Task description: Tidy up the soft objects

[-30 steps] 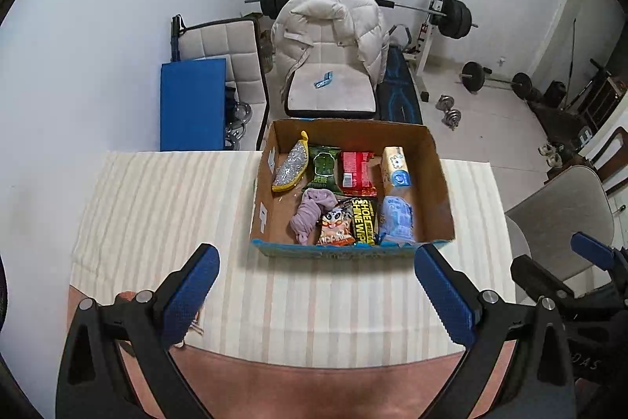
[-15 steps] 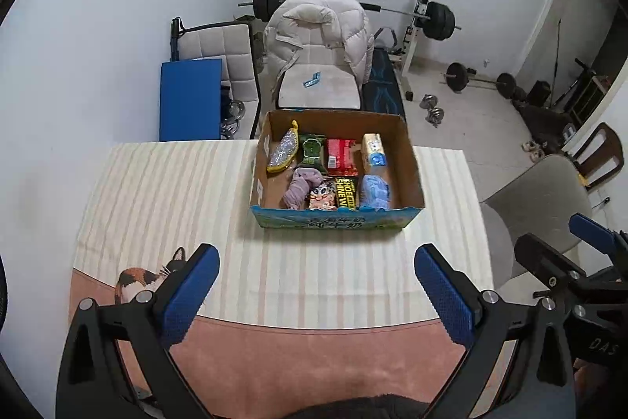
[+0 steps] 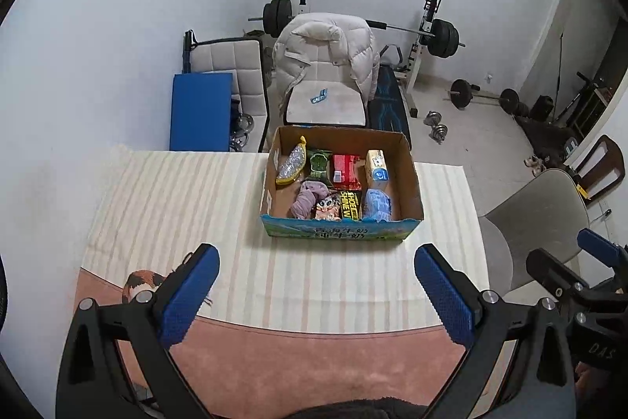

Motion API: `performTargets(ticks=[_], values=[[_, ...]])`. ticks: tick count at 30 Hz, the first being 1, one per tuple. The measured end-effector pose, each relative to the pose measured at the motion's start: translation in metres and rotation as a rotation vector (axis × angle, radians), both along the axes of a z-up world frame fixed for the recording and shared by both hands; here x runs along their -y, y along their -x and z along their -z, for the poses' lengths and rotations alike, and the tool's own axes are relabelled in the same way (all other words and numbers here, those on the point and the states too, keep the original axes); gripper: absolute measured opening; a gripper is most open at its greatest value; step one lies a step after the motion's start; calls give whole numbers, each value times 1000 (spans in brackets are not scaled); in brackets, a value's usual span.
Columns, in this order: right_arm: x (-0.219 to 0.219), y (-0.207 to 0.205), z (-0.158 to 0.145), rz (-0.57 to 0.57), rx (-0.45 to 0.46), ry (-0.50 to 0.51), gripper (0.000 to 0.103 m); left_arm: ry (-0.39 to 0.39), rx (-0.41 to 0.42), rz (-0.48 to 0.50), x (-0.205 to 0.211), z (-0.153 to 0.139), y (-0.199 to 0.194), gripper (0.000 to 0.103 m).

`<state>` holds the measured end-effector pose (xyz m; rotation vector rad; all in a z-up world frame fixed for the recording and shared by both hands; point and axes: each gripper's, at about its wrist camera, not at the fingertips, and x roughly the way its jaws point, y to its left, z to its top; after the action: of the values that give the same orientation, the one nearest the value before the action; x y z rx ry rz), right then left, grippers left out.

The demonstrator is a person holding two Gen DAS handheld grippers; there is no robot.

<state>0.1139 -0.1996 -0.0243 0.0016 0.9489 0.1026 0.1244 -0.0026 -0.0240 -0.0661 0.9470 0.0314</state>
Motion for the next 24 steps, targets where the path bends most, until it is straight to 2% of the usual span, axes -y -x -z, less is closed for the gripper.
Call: performTargets(ticks=[9,24], values=[[0,-9,-3,41,39,26,103,-32,65,-18,-1,-5,-5,102],[-5,-14,-17,52,83,46,103,-32,80,-17,-1,-8,-4,102]])
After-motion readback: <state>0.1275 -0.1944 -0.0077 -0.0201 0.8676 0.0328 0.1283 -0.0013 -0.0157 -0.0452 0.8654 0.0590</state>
